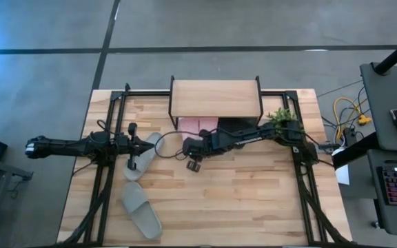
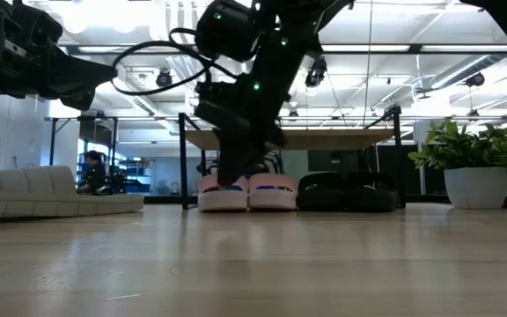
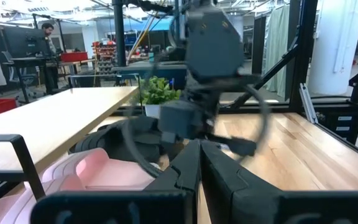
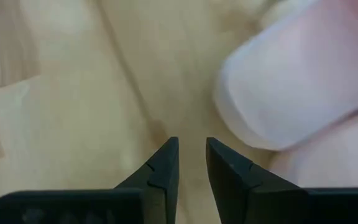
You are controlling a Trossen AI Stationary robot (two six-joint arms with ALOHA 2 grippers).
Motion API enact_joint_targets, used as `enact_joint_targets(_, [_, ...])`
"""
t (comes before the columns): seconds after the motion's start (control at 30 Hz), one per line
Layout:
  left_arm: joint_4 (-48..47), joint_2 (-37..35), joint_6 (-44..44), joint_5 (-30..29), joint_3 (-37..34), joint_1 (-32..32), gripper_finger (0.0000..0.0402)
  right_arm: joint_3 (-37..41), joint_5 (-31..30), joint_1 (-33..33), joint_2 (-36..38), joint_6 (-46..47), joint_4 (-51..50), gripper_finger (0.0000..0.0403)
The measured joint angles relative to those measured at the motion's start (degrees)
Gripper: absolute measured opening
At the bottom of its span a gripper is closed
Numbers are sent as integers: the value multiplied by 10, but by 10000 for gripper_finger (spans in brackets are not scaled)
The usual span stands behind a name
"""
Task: Pick and place slides into the shelf
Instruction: Adjust the pink slides under the shelf
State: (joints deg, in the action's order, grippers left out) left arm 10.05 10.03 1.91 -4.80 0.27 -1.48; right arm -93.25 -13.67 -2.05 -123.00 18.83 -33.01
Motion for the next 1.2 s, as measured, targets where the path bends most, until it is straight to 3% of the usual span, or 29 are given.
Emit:
enact_joint_targets(0.3, [0,0,0,0,0,0,0,0,-89,11,-45,-66,60,63])
enact_joint_targets(0.5, [0,0,0,0,0,0,0,0,-89,44,-62,-94,120,63])
enact_joint_targets(0.83, [0,-1,0,0,0,0,0,-27,-86,57,-62,-106,129,63])
enact_joint_targets(1.0, [0,0,0,0,0,0,0,-69,-29,54,-60,-100,39,63])
enact_joint_targets(1.2, [0,-1,0,0,0,0,0,-80,-33,25,-56,-84,-124,63])
